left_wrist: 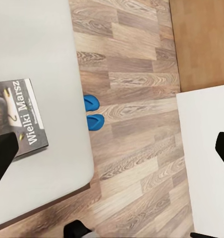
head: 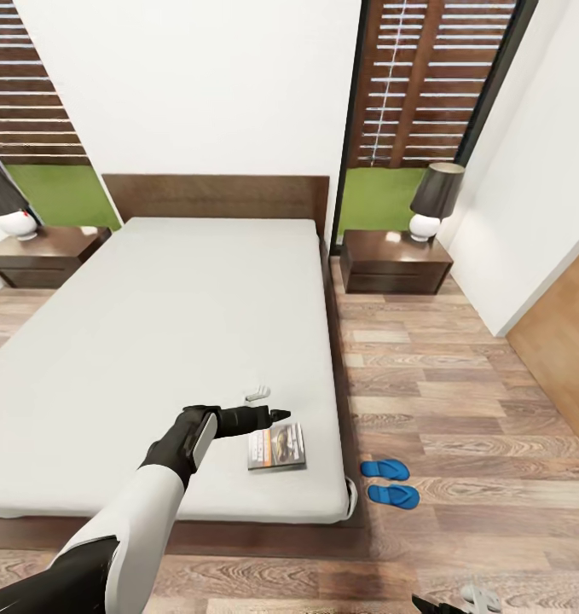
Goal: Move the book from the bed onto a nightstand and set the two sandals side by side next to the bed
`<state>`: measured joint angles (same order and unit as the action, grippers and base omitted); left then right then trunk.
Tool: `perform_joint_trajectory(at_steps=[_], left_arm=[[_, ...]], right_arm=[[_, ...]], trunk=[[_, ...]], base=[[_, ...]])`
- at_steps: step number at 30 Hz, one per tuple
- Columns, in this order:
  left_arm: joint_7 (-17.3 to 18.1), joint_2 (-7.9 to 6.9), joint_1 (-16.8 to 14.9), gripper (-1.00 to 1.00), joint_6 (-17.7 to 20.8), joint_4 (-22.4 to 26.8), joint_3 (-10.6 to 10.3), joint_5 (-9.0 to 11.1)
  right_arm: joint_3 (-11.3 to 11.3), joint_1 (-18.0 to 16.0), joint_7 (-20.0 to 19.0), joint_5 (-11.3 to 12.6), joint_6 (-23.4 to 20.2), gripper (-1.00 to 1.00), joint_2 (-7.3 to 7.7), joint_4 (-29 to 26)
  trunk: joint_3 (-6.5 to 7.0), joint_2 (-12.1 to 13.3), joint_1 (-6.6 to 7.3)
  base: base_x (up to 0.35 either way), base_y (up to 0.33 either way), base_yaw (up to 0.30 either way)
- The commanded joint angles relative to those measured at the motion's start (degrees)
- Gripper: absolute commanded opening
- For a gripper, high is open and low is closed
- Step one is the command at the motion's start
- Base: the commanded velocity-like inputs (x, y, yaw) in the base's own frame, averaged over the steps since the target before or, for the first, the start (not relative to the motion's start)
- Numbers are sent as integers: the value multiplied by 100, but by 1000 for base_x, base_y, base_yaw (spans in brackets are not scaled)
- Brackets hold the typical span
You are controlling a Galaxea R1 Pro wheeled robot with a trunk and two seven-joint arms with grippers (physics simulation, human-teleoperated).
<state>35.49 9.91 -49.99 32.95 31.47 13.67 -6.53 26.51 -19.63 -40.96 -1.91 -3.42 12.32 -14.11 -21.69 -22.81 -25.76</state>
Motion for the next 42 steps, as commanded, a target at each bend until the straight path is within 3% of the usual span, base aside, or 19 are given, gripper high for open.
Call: perform_joint_trajectory(at_steps=[1, 42], left_arm=[[46, 9, -6, 100, 36, 8, 49, -59], [46, 9, -2, 100, 36, 8, 53, -59]], right_arm=[[47, -5, -35, -20, -36, 100, -2, -4], [47, -4, -35, -20, -36, 100, -2, -4]], trunk=[[-19, -11, -3], [-388, -11, -3]], base=[[0, 0, 0], [0, 0, 0]])
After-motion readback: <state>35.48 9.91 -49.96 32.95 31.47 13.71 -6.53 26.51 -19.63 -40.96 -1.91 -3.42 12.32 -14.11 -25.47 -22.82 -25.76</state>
